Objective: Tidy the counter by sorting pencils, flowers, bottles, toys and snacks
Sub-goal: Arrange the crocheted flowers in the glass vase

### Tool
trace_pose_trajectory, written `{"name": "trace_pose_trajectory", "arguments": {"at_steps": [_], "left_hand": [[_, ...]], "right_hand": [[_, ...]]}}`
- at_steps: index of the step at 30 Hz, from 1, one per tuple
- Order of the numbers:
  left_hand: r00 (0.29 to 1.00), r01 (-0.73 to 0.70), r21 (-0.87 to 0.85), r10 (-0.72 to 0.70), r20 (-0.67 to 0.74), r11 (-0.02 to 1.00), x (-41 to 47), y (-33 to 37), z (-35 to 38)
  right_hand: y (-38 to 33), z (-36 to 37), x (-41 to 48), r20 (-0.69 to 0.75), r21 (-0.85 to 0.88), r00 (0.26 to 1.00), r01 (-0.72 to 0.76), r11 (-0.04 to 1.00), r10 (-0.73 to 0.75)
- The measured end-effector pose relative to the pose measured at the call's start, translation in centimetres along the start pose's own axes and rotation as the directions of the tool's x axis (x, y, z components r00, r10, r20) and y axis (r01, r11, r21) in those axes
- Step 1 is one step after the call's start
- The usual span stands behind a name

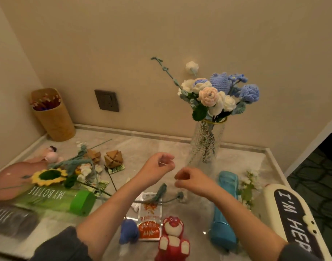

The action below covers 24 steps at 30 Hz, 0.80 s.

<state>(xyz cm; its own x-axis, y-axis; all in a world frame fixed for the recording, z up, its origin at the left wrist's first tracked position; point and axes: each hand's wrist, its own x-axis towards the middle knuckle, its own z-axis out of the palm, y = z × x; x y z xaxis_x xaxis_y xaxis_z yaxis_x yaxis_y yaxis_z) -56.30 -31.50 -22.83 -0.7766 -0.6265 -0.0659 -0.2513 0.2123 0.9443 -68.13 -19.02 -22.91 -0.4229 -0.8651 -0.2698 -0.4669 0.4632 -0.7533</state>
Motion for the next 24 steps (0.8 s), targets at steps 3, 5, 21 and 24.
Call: {"name": "trace_pose_trajectory", "arguments": {"at_steps": [3,5,21,24], "left_hand": [[0.998,0.033,0.25,-0.046,0.045,0.968,-2.4,-3.1,-1.0],[0.995,0.068,0.368,-0.092,0.049,0.927,-3.9,-4.8,-1.5],[0.997,-0.024,0.453,0.052,-0.048,0.891,-5.6,-6.2,-1.3],[0.981,-0.111,0.404,0.166,-0.104,0.908,-5.1,-5.1,-1.3]], "right_hand": [[0.6,2.1,0.2,0.073,-0.314,0.997,0.024,0.949,-0.001],[0.9,3.2,0.3,0.086,-0.411,0.996,0.039,0.911,-0.004],[0.3,1.5,0.1,-0.005,0.056,0.999,0.036,0.998,-0.036],[-0.6,-0.4,-0.6,-0.147,0.424,0.989,0.04,0.905,0.025]]}}
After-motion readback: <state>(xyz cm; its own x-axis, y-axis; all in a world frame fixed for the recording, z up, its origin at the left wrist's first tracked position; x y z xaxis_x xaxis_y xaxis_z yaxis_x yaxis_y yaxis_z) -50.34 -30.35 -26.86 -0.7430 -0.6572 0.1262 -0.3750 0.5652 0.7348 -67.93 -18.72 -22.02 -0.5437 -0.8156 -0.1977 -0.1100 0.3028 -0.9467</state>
